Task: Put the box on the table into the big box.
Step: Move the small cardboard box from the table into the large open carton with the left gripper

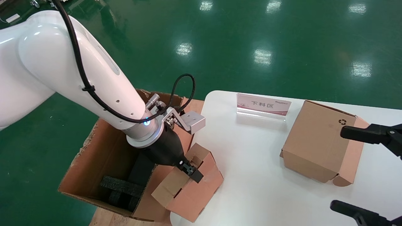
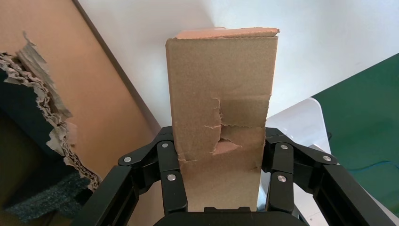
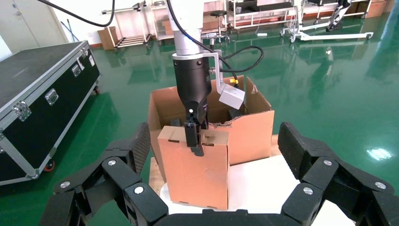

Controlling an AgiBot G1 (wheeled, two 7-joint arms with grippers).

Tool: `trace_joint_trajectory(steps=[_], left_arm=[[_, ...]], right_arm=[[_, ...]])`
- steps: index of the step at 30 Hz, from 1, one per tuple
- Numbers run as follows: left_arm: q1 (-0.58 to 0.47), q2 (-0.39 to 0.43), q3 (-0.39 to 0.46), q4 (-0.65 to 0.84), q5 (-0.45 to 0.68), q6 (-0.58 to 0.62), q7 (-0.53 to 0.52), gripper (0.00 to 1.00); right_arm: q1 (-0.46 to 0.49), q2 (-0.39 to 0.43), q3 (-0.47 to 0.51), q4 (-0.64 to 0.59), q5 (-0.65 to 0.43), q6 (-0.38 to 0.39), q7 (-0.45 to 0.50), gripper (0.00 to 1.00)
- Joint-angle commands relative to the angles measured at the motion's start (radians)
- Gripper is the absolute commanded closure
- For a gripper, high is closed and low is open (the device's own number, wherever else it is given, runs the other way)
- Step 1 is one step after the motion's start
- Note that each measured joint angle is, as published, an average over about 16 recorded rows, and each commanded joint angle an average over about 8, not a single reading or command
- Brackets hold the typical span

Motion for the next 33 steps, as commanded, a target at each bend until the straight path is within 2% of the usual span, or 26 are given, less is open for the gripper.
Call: trace_joint_trajectory(steps=[1,9,25,33], left_arm=[[-0.001,-0.002,-0.001,0.000,0.001,0.000,0.004,1.00],[-0.066,-0.022,-0.025,0.015,0.079,-0.001,0.070,1.00],[-0.309,-0.074,-0.151,0.038,0.362,-0.061,0.260,1.00],[-0.382,-0.089,-0.196,0.044,0.446,-0.069,0.295,1.00]], right_arm=[[0.000,0.000,0.000,0.000,0.000,0.000,0.000,0.00],[0.000,0.000,0.000,0.000,0.000,0.000,0.000,0.00],[0.000,0.000,0.000,0.000,0.000,0.000,0.000,0.00],[0.000,0.000,0.000,0.000,0.000,0.000,0.000,0.00]])
